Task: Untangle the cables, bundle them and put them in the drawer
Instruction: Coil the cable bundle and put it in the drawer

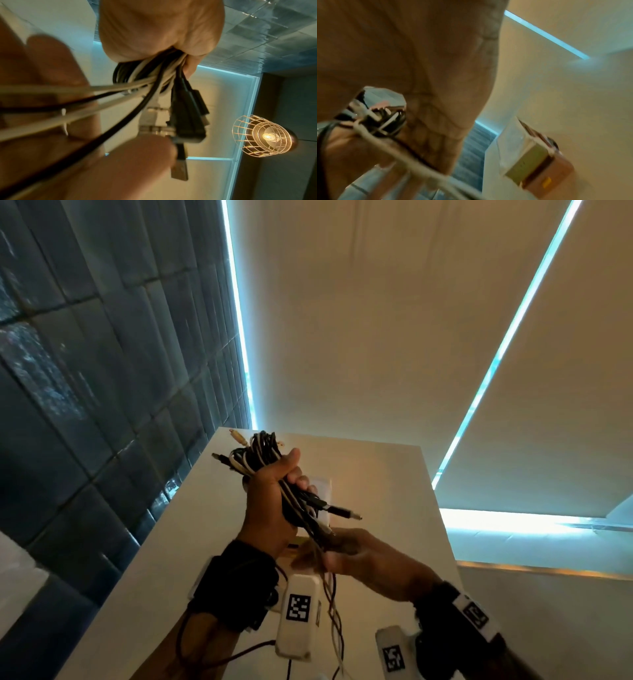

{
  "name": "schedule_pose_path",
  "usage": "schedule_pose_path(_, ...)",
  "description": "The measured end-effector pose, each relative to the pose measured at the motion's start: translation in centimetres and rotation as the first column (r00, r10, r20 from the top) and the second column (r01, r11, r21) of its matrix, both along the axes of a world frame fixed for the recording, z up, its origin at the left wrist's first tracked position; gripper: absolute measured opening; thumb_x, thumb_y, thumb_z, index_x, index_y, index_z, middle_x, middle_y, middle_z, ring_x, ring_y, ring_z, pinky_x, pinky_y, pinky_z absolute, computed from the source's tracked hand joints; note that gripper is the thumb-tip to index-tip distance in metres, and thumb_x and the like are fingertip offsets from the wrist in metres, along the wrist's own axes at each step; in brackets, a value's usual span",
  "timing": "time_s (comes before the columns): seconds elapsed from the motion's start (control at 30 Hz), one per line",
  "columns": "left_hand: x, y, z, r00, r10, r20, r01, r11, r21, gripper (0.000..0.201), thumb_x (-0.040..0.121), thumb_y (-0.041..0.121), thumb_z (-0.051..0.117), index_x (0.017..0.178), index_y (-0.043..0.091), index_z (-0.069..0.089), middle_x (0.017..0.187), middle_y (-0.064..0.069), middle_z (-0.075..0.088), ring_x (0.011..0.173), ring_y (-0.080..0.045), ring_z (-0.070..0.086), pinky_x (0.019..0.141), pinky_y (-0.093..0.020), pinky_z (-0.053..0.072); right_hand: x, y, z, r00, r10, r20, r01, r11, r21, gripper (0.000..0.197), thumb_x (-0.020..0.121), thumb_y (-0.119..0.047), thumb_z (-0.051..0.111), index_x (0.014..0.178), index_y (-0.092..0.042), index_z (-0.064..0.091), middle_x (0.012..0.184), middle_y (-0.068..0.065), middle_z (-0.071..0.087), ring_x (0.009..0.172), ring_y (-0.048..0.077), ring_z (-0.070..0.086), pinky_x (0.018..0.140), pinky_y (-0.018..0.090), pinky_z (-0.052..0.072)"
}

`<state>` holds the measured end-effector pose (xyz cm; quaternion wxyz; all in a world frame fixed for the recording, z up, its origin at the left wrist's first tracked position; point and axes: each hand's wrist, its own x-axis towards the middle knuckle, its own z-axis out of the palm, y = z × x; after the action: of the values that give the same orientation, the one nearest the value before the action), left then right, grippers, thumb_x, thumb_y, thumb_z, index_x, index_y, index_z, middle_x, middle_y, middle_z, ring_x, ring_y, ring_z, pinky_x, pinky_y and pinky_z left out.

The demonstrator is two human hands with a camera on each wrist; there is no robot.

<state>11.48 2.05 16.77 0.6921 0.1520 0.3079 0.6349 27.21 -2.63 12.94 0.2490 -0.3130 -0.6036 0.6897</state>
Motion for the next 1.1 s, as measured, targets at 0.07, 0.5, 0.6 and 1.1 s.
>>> schedule_pose_path(0.07, 0.2, 0.0, 0.2, 1.000, 0.000, -0.002, 0.000, 1.000, 0.017, 0.037, 0.092, 0.015, 0.057, 0.059, 0.020, 0.043, 0.047, 0.008, 0.040, 0.041, -0.007, 0.043, 0.054, -0.024, 0.040, -0.8, -0.3, -0.9, 0.983, 0.015, -0.184, -0.035, 0.994, -0.106, 0.041, 0.090, -0.035, 0.063, 0.115, -0.003, 0.061, 0.104, 0.026, 0.057, 0.095, 0.037, 0.058, 0.089, 0.037, 0.051)
schedule_pose_path(0.5, -1.5, 0.4, -0.9, 0.975, 0.186, -0.125, -0.185, 0.983, 0.017, 0.026, 0.092, 0.028, 0.059, 0.070, 0.015, 0.053, 0.063, 0.002, 0.055, 0.062, -0.014, 0.057, 0.060, -0.033, 0.053, -2.0, -0.3, -1.4, 0.967, 0.025, -0.253, -0.069, 0.984, -0.166, 0.056, 0.082, -0.072, 0.048, 0.081, -0.016, 0.058, 0.061, -0.002, 0.025, 0.046, 0.009, 0.017, 0.043, 0.025, 0.015)
schedule_pose_path(0.6, -1.9, 0.5, -0.8, 0.973, 0.171, -0.154, -0.173, 0.985, 0.005, 0.028, 0.091, 0.028, 0.059, 0.067, 0.016, 0.051, 0.059, 0.002, 0.052, 0.056, -0.013, 0.055, 0.061, -0.033, 0.051, -1.7, 0.2, -1.8, 0.971, 0.010, -0.241, -0.063, 0.974, -0.216, 0.055, 0.083, -0.066, 0.055, 0.073, -0.012, 0.049, 0.062, 0.003, 0.022, 0.047, 0.009, 0.020, 0.044, 0.024, 0.017)
schedule_pose_path(1.1, -2.0, -1.6, -0.5, 0.844, -0.481, -0.237, 0.486, 0.873, -0.038, 0.023, 0.082, 0.017, 0.064, 0.060, 0.013, 0.059, 0.061, -0.004, 0.053, 0.057, -0.018, 0.054, 0.063, -0.034, 0.052, 3.7, 8.3, 4.5, 0.938, -0.059, 0.341, -0.020, 0.974, 0.224, 0.023, 0.094, -0.020, 0.060, 0.075, -0.008, 0.067, 0.055, 0.002, 0.033, 0.045, 0.011, 0.023, 0.042, 0.024, 0.020)
